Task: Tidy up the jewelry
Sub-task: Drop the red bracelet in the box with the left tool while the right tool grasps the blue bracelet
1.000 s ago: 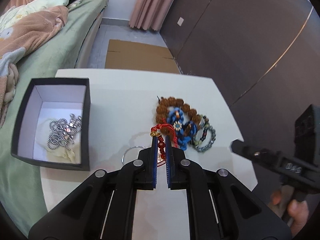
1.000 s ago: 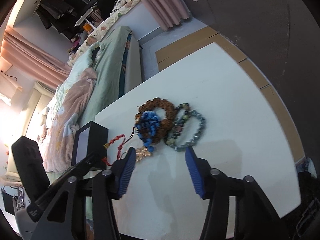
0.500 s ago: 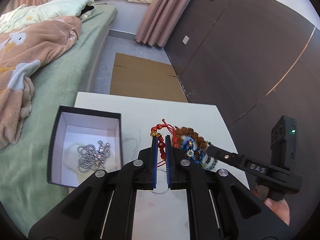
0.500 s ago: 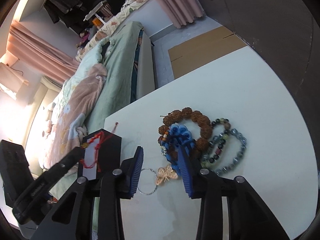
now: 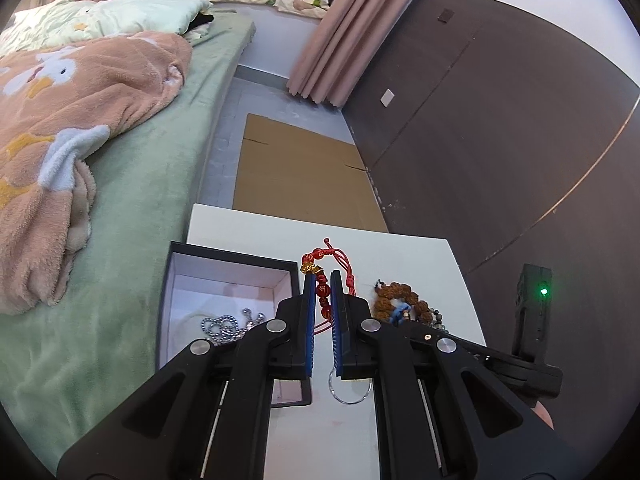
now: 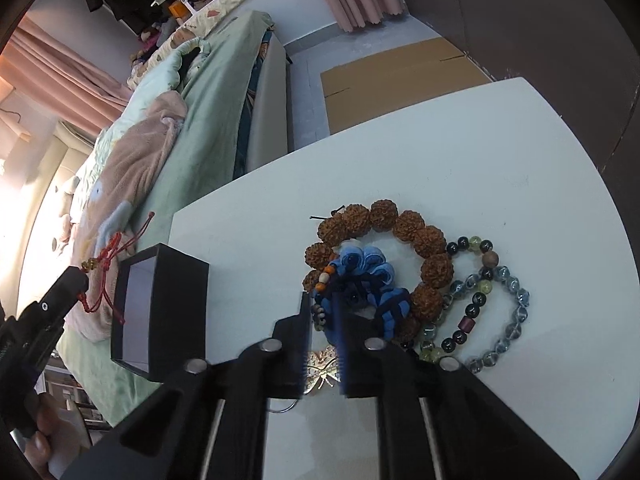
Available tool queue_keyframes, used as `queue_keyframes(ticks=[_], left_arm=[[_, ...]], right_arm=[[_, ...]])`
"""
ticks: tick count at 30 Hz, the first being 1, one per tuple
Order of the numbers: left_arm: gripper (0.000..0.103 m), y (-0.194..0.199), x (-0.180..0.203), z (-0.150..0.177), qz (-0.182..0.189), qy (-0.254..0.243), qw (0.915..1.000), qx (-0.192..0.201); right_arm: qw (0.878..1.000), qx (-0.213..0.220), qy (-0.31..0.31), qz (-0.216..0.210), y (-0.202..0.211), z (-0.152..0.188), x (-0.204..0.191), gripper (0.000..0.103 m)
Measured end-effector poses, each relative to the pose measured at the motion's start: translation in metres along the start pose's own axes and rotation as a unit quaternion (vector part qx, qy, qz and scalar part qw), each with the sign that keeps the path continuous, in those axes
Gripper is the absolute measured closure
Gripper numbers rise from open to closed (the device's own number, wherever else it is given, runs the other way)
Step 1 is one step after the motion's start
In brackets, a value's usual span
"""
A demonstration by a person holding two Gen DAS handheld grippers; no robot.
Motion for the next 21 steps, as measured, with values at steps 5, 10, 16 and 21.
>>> queue_keyframes(ticks=[5,10,16,21], left_arm=[[0.095,0.009,-0.009,-0.004,-0.004,0.008,1.0,0.003],[0.054,0.015,-0.028,-0.006,-0.023,0.027,0.9994,0.0],[0.036,0.038,-0.045,-0.018,-0.045,0.031,0.998,0.033],[0.017,0.058,-0.066,-0.028,-0.077,0.032,0.9949,0.058]], right_arm=[[0.999,0.038,-0.005,-0.013,0.023,-0.013,-0.007,0.094],[0.996,0.078,-0.008,-0.052,0.047,-0.024,-0.023,0.094],[0.988,0.107,0.009,-0.116,0.067,-0.023,-0.067,0.094],[0.98,0.12,0.044,-0.153,0.078,-0.016,-0.108,0.094]])
Point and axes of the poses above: each gripper's, at about its wrist camera, not at the fingertips, and y roughly against the way its jaws point, x to its right, z to its underside, the point moved 8 cm from there along -y, roughly the way its jaws point, and after that the axes turned 15 degrees about x, right-handed, at the moved point
